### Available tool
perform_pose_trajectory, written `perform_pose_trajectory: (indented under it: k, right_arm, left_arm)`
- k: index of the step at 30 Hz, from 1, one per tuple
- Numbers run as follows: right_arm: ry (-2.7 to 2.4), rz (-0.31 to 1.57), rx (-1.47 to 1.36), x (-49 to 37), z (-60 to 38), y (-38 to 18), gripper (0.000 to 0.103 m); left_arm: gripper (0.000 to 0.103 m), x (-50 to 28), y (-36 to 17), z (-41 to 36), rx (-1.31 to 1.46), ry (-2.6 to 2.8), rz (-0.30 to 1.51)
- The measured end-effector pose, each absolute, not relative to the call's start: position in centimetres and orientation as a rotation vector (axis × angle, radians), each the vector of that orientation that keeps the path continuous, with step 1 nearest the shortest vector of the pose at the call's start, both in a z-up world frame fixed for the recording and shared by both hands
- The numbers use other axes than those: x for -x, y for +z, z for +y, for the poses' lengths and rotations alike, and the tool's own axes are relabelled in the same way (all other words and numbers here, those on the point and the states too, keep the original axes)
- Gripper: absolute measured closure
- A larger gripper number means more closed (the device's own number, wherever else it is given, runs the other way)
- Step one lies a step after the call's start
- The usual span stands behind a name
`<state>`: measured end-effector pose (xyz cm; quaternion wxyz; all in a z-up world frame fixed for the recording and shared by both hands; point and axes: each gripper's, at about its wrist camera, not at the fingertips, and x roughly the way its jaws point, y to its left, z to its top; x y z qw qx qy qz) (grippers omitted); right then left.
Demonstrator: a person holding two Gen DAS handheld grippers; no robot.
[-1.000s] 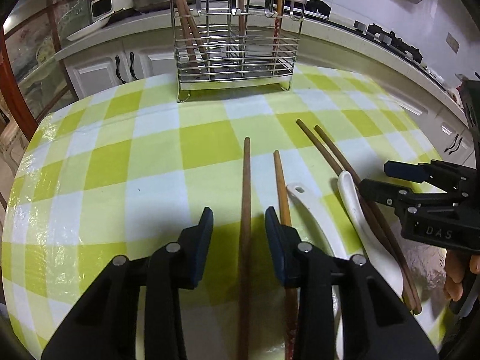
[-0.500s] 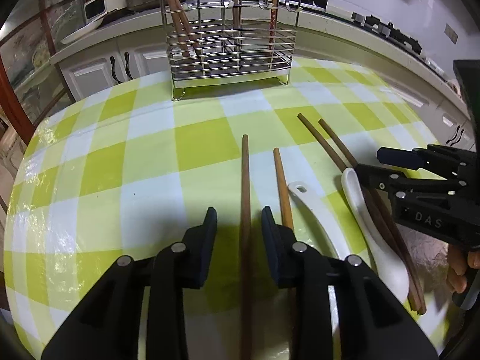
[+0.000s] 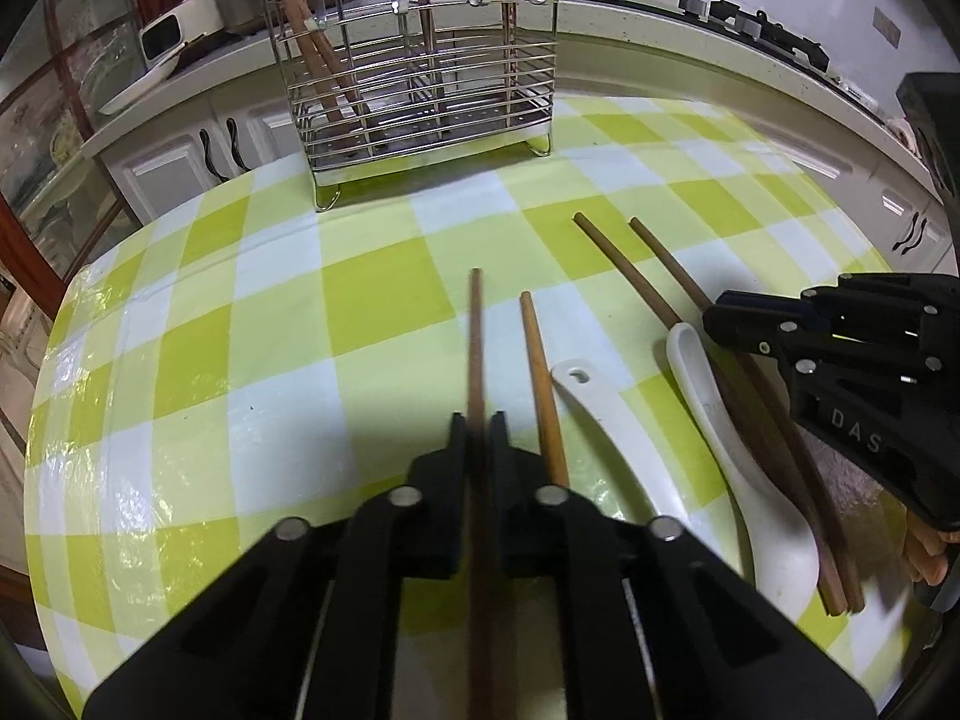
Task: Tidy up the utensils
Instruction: 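Lift both held chopsticks upright and carry them over the wire rack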
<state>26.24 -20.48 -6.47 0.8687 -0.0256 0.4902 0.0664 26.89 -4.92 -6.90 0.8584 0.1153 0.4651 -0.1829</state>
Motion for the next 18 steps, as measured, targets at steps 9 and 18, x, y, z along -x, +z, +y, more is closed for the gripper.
perform_pose_trajectory:
  k: [9,18]
  right_arm:
    - [0.143,0.993,0.009,-25.7,-21.6,-5.5,0.096]
    - [0.130,0.909,0.002,-25.0,-22.2,-1.9,0.096]
  left_arm:
    - [0.097,-26.6,-5.5,-3.7,-0.171,-0.381,0.936]
    - [0.097,-25.8,-1.5,-2.2,-0.102,-0.357,0.824]
